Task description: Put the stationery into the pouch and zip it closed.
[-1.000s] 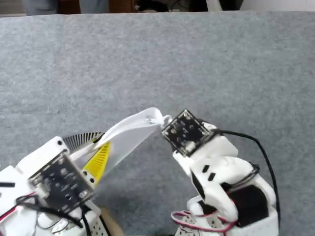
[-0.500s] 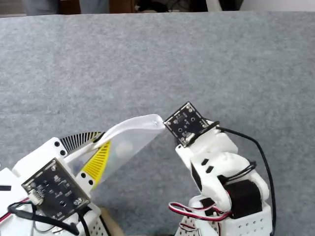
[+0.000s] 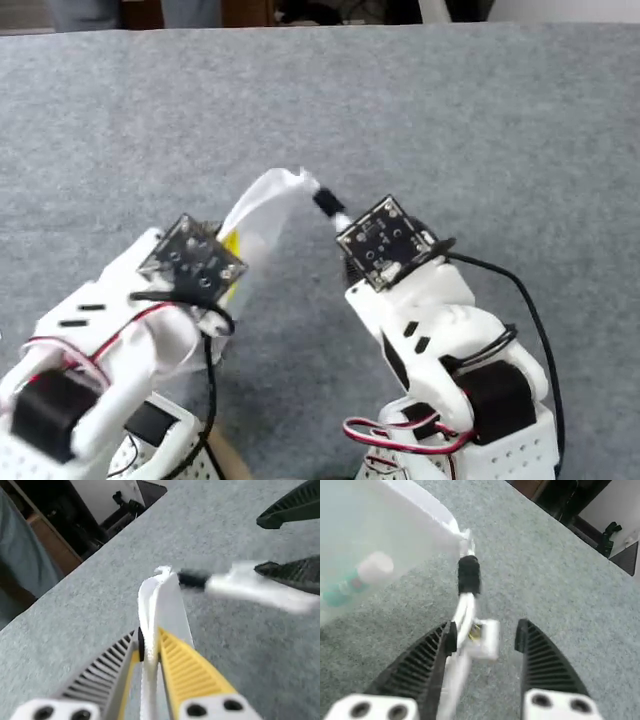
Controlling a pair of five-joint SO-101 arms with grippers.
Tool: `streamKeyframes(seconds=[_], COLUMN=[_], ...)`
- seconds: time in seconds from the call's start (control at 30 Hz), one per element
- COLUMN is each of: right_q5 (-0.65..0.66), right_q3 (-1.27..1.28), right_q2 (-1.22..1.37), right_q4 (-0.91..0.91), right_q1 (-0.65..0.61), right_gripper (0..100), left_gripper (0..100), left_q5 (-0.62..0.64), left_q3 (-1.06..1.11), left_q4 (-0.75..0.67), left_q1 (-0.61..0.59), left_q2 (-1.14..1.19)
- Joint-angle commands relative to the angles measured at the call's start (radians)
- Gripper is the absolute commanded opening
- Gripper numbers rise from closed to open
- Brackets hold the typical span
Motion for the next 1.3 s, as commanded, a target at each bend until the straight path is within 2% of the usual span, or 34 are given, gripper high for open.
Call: streamKeyframes(seconds=[0.0, 0.1, 0.17, 0.3, 0.47, 0.7, 0.8, 0.93, 1.17, 1.27], right_q5=[-0.012, -0.012, -0.012, -0.012, -0.011, -0.008, -0.008, -0.006, -0.011, -0.011], right_q3=[-0.045, -0.045, -0.045, -0.033, 0.031, 0.208, 0.269, 0.358, 0.549, 0.610], right_q2=[-0.005, -0.004, -0.002, -0.001, -0.002, -0.010, -0.010, -0.012, -0.012, -0.012], right_q4=[-0.020, -0.066, -0.089, -0.083, 0.009, 0.072, 0.061, 0.011, -0.114, -0.117], right_q1=[-0.012, -0.017, -0.017, -0.017, -0.012, -0.003, 0.083, 0.226, 0.473, 0.517], right_gripper=[21.6, 21.6, 21.6, 21.6, 21.6, 21.6, 21.9, 21.7, 21.8, 21.9], left_gripper=[13, 25, 29, 29, 29, 29, 27, 15, 14, 14], left_q5=[0.009, 0.008, 0.008, 0.011, 0.006, 0.006, 0.012, 0.014, 0.009, 0.014], left_q3=[0.110, 0.108, 0.105, 0.107, 0.153, 0.349, 0.401, 0.412, 0.598, 0.613], left_q4=[-0.068, -0.083, -0.083, -0.083, -0.038, 0.071, 0.103, 0.103, 0.092, 0.081], left_q1=[-0.021, -0.031, -0.031, -0.028, -0.030, -0.036, -0.099, -0.219, -0.334, -0.435], left_q2=[0.017, 0.017, 0.017, 0.017, 0.017, 0.003, 0.002, -0.038, -0.226, -0.333])
